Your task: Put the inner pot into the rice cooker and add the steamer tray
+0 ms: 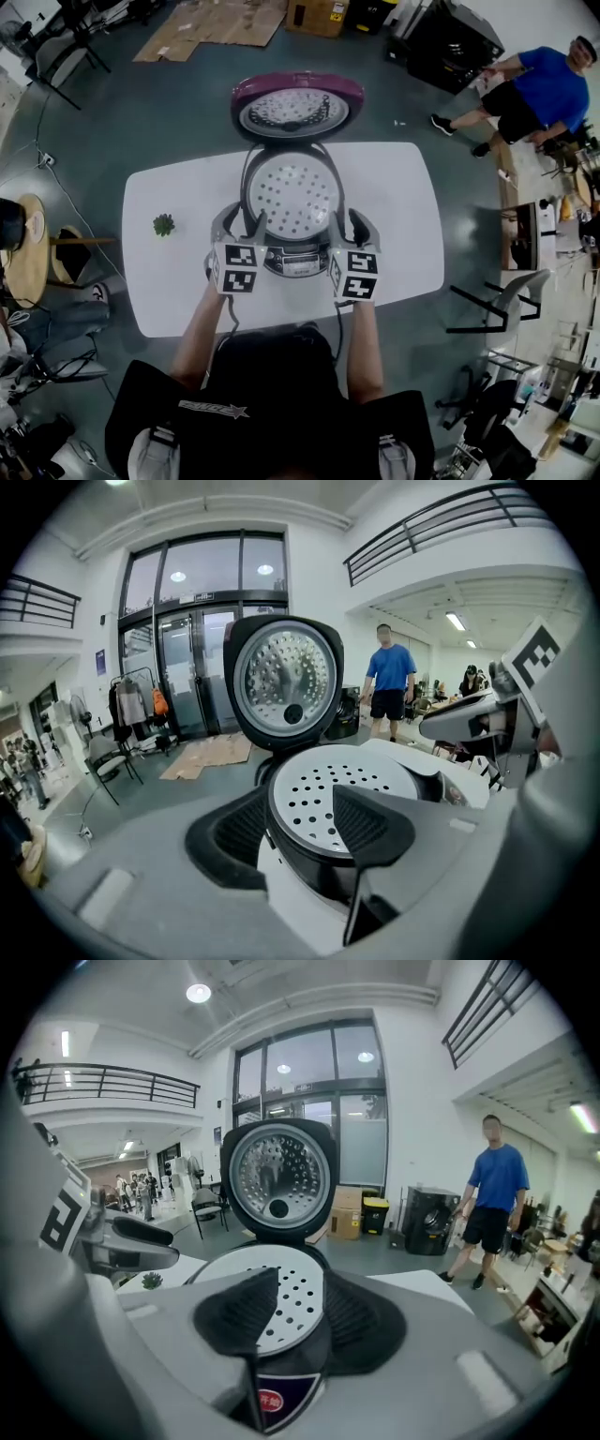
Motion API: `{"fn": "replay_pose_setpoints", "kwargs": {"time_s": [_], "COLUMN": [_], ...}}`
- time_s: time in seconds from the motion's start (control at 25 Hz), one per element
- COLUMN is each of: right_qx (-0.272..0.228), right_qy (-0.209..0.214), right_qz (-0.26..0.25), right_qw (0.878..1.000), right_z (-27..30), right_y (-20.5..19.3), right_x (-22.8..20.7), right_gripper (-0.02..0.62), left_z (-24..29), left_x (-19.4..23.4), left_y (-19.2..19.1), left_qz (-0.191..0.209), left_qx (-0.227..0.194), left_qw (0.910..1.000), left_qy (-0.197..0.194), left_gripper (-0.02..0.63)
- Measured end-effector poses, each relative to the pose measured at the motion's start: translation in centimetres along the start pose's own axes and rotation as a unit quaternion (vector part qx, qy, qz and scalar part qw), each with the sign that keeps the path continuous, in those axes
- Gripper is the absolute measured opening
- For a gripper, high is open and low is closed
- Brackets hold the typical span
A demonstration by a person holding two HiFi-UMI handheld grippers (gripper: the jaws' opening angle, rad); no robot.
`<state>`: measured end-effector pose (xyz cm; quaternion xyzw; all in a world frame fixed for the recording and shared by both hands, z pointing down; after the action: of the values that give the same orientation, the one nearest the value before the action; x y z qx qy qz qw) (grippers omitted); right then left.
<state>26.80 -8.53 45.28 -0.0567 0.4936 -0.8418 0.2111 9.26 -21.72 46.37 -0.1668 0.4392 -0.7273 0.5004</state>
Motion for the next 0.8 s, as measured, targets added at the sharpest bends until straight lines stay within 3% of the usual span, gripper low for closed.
{"fn": "replay_pose_setpoints", "kwargs": {"time_s": [0.32,0.72,0.8], "right_qx": [-0.057,-0.134,-0.149], "right_qy": [0.005,0.036,0.038], "right_qz": [-0.003,-0.018,-0.02], "right_qw": [0.998,0.99,0.988], "right_z": [-5.5,-13.6,-15.1], "right_y": [0.3,-0.9,-1.5], "right_x": [3.2,8.8,9.5], "right_gripper": [0.153,0.151,0.109], "left_z": [-6.4,-14.9,-16.5], "left_x": [0.3,-1.0,-1.3], "left_y": [0.5,-1.8,-2.3], "left_qz": [0.001,0.005,0.007], "left_qx": [-0.067,-0.114,-0.124], "left_qw": [0.9974,0.9926,0.9912], "left_qy": [0.027,0.042,0.045], "left_gripper": [0.207,0.157,0.142]}}
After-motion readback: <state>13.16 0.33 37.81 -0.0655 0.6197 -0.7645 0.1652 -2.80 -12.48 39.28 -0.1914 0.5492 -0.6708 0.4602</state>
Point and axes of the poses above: the fingertips, and each gripper's own axes: z forward along the fingers, x to its left, y out of its top, the point moved 4 cm from there along -z, backward along the fingers, and after that the axes turned 7 degrees about z, right-handed, at the moved point
